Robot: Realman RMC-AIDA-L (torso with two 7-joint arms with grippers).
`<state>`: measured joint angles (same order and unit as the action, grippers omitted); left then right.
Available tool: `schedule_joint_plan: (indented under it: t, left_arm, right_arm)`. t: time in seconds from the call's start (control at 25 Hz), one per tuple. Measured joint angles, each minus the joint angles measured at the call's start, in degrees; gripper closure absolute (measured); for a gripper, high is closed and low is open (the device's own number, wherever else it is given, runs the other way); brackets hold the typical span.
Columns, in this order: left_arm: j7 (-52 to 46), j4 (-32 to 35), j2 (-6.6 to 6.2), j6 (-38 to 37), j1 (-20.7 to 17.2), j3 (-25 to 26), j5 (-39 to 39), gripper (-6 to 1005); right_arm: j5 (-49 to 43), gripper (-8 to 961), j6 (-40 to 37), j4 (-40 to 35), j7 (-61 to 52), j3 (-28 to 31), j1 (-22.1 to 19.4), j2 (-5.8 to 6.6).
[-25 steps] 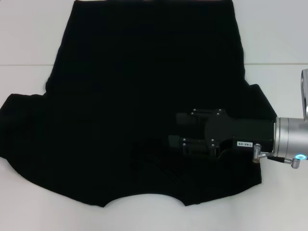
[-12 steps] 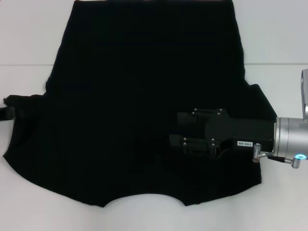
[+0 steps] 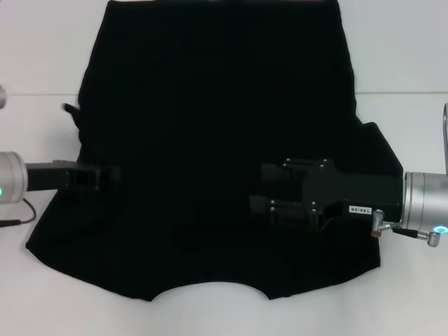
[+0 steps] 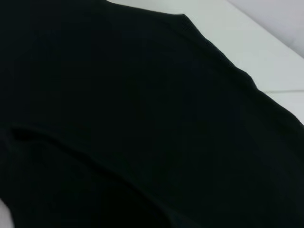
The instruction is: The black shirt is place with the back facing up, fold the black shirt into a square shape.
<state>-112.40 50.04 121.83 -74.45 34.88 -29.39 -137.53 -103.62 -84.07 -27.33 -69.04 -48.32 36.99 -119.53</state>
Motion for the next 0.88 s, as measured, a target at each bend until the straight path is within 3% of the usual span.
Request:
schedule_joint_plan:
  t: [0.4, 0.56, 0.72, 0.88]
  left_arm:
    - [0.7, -3.93, 0.48, 1.07, 1.37, -0.34, 1.26, 951]
    - [2.48, -3.84, 0.25, -3.68, 1.38, -0.52, 6.26, 944]
    - [9.12, -5.66, -0.08, -11.82, 0.53, -0.3, 15.32, 778]
    - [21.0, -10.97, -0.05, -20.01, 0.12, -0.53, 22.29, 600]
  right_arm:
    - [0.09, 269, -0.18, -0.75, -0.26, 1.27, 0.19, 0.1]
    - [0.1, 269, -0.25, -1.25, -2.9, 3.65, 0.23, 0.71]
    - [-0.14, 270, 0.53, -3.89, -12.0, 6.03, -0.34, 2.27]
    - [-1.31, 270, 5.18, -5.63, -27.54, 6.21, -0.73, 5.28]
